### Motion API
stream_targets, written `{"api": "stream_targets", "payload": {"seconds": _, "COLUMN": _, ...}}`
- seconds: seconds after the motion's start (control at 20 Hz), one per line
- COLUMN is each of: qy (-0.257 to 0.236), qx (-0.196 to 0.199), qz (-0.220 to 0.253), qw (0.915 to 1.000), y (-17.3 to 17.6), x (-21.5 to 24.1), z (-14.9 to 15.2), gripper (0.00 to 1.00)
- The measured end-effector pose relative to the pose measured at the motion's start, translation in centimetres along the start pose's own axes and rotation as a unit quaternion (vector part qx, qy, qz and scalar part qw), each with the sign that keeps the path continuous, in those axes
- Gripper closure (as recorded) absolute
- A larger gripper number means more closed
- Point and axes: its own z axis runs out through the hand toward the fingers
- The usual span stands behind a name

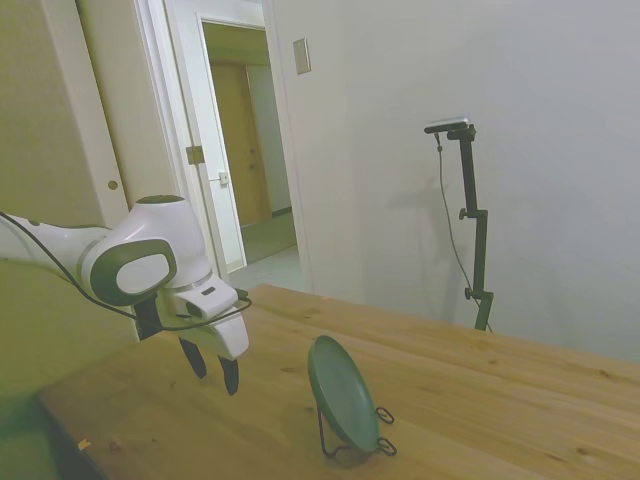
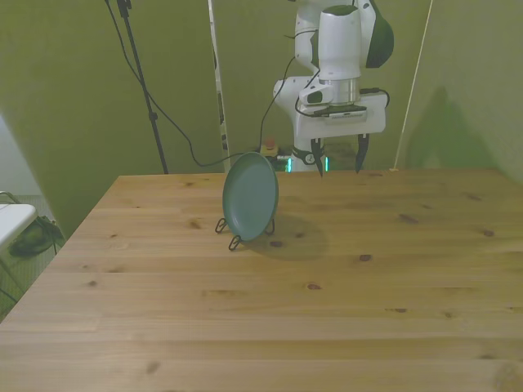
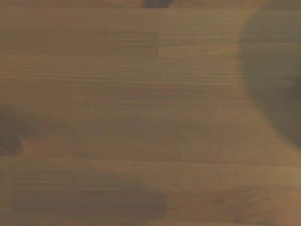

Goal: Unload the plate

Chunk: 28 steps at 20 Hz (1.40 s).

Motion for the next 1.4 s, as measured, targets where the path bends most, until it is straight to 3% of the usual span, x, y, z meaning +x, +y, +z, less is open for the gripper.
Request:
{"api": "stream_targets", "payload": {"seconds": 0.15, "qy": 0.006, "qx": -0.001, "qz": 0.016, "qw": 0.9999, "y": -0.1, "x": 0.1, "z": -0.3, "gripper": 0.00}}
{"api": "stream_targets", "payload": {"seconds": 0.55, "qy": 0.051, "qx": 0.051, "qz": 0.049, "qw": 0.9962, "y": -1.8, "x": 1.5, "z": -11.1, "gripper": 0.00}}
{"api": "stream_targets", "payload": {"seconds": 0.85, "qy": 0.059, "qx": 0.017, "qz": 0.111, "qw": 0.9919, "y": 4.1, "x": 7.0, "z": -18.3, "gripper": 0.00}}
{"api": "stream_targets", "payload": {"seconds": 1.15, "qy": 0.048, "qx": -0.006, "qz": 0.150, "qw": 0.9876, "y": 11.8, "x": 14.8, "z": -18.5, "gripper": 0.00}}
{"api": "stream_targets", "payload": {"seconds": 1.4, "qy": 0.038, "qx": -0.020, "qz": 0.126, "qw": 0.9911, "y": 11.5, "x": 18.0, "z": -17.4, "gripper": 0.00}}
